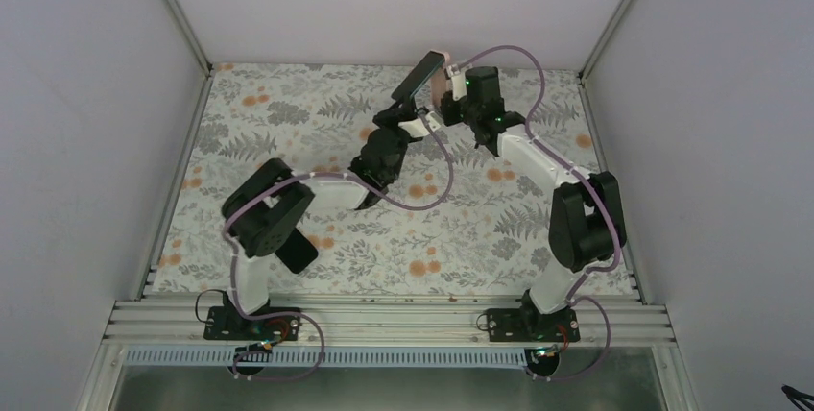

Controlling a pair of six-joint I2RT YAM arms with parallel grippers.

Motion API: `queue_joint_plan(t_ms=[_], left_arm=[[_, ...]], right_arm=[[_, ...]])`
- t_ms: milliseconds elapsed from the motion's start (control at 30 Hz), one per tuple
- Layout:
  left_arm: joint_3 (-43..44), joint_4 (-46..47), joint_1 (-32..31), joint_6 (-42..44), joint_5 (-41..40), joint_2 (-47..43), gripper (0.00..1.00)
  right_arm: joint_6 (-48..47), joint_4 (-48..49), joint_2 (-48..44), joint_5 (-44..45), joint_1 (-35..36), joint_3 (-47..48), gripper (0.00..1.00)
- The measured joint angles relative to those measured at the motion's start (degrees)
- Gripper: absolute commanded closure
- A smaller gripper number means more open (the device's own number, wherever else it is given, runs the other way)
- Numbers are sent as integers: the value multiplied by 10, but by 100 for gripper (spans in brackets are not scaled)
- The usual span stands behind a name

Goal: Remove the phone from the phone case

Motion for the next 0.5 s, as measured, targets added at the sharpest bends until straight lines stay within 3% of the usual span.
queue_joint_plan(t_ms=[233,367,500], left_arm=[[-28,-209,1,-28,10,-125,98],[-61,-236,1,-18,-6,-176,98],[-156,-237,-17,24,-40,-225,98]], right_arm=[[-110,-4,1,82,-26,-16,97],[-120,-66,1,73,-66,-11,97],[-118,-149,1,36,-110,17,97]])
